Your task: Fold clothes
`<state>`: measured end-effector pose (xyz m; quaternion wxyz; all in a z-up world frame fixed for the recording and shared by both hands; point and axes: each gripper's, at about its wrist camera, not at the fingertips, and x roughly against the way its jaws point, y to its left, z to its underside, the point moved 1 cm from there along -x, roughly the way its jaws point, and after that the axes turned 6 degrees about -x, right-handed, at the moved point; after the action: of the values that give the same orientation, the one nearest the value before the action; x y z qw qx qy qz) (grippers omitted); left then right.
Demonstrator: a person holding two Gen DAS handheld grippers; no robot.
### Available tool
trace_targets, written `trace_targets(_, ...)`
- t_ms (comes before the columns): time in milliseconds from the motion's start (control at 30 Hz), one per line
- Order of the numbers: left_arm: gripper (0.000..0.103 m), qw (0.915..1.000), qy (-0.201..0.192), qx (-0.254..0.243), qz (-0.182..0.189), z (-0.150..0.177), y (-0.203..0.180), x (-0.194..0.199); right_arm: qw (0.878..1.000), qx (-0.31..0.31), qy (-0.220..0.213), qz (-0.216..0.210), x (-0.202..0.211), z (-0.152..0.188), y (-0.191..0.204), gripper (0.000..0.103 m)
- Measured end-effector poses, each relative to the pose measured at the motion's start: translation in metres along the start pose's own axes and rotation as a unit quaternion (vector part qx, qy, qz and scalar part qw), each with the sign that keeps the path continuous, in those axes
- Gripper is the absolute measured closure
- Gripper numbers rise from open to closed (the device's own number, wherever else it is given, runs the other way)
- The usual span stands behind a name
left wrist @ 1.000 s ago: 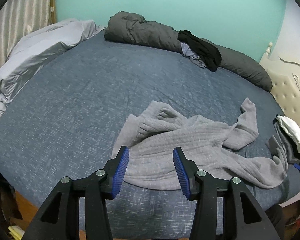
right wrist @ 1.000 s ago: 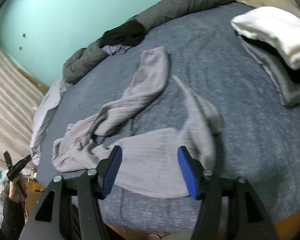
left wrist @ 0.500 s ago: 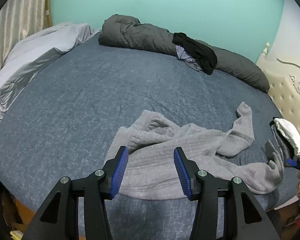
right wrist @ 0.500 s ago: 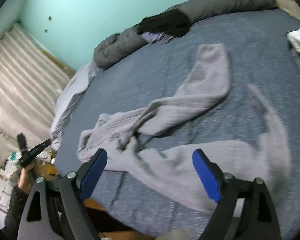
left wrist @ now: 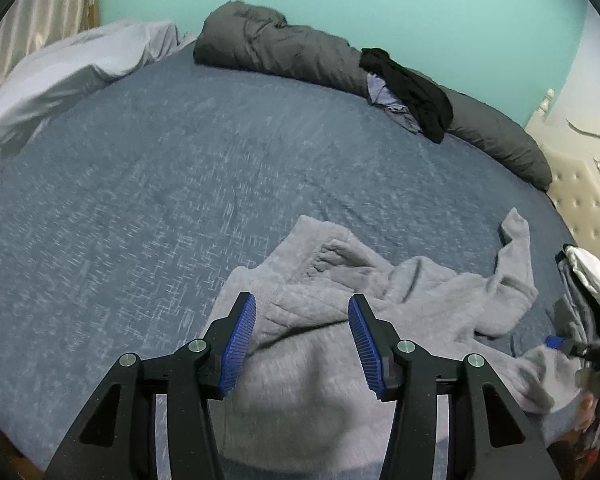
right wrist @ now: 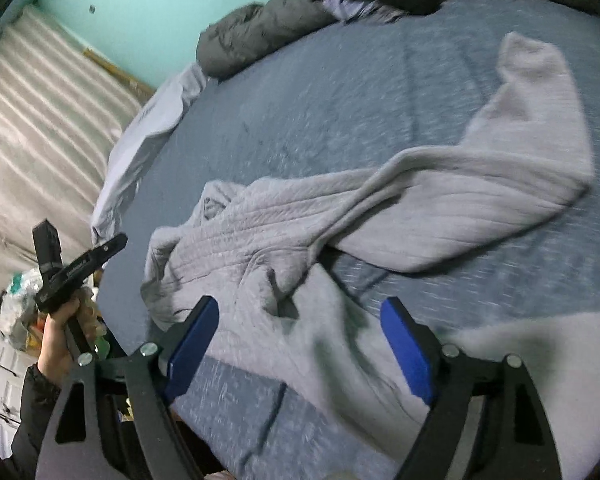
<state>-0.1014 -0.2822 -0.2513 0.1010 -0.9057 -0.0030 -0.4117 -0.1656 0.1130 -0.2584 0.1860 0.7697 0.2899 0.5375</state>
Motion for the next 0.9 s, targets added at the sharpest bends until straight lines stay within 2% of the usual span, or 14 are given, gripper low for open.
trace_targets(200,0.045,0.9978,-0.003,0.065,0.015,-0.002,0.034,-0.032,0.999,-0.008,0.03,-0.009,-0.053,-0.009,0.006,0.019)
trace_targets(367,0.045,0.9956,0.003,0.087,0.034,0.01,0.044,-0.057,0.999,-0.007,0.04,0.006,-0.08,-0.013,0.001,0.019)
trace_targets(467,0.046,0.9928,0.011,0.1,0.066,0.013,0.043,-0.068,0.999,-0.011,0.035,0.007,-0.088,-0.015,0.001,0.019)
trace_targets(567,0.057,0.9949,0.003,0.071,0.071,0.007,0.034,-0.065,0.999,-0.018,0.029,0.018,-0.098,-0.019,0.0,0.02)
trace_targets(600,0.064,0.9946,0.002,0.07,0.076,0.007,0.033,-0.065,0.999,-0.019,0.031,0.019,-0.101,-0.019,0.0,0.025)
trace_targets(633,0.071,0.9941,0.0,0.072,0.081,0.007,0.031,-0.065,0.999,-0.02,0.032,0.02,-0.105,-0.02,0.0,0.04)
trace_targets(667,0.074,0.9936,-0.001,0.073,0.086,0.007,0.03,-0.065,0.999,-0.021,0.034,0.022,-0.109,-0.021,0.0,0.047)
trace_targets(700,0.076,0.994,-0.003,0.068,0.086,0.007,0.027,-0.064,0.999,-0.016,0.031,0.026,-0.11,-0.022,0.001,0.059)
trace_targets(733,0.078,0.9946,-0.005,0.06,0.084,0.007,0.023,-0.063,0.999,-0.01,0.027,0.032,-0.111,-0.022,0.002,0.076)
trace_targets(767,0.078,0.9952,-0.006,0.053,0.083,0.007,0.02,-0.062,0.999,-0.001,0.02,0.039,-0.11,-0.023,0.004,0.084)
trace_targets(833,0.079,0.995,-0.014,0.041,0.09,0.005,0.013,-0.055,0.999,0.004,0.002,0.033,-0.103,-0.024,0.006,0.093)
trace_targets(900,0.079,0.994,-0.022,0.038,0.1,0.003,0.01,-0.048,0.999,0.008,-0.021,0.027,-0.087,-0.022,0.005,0.095)
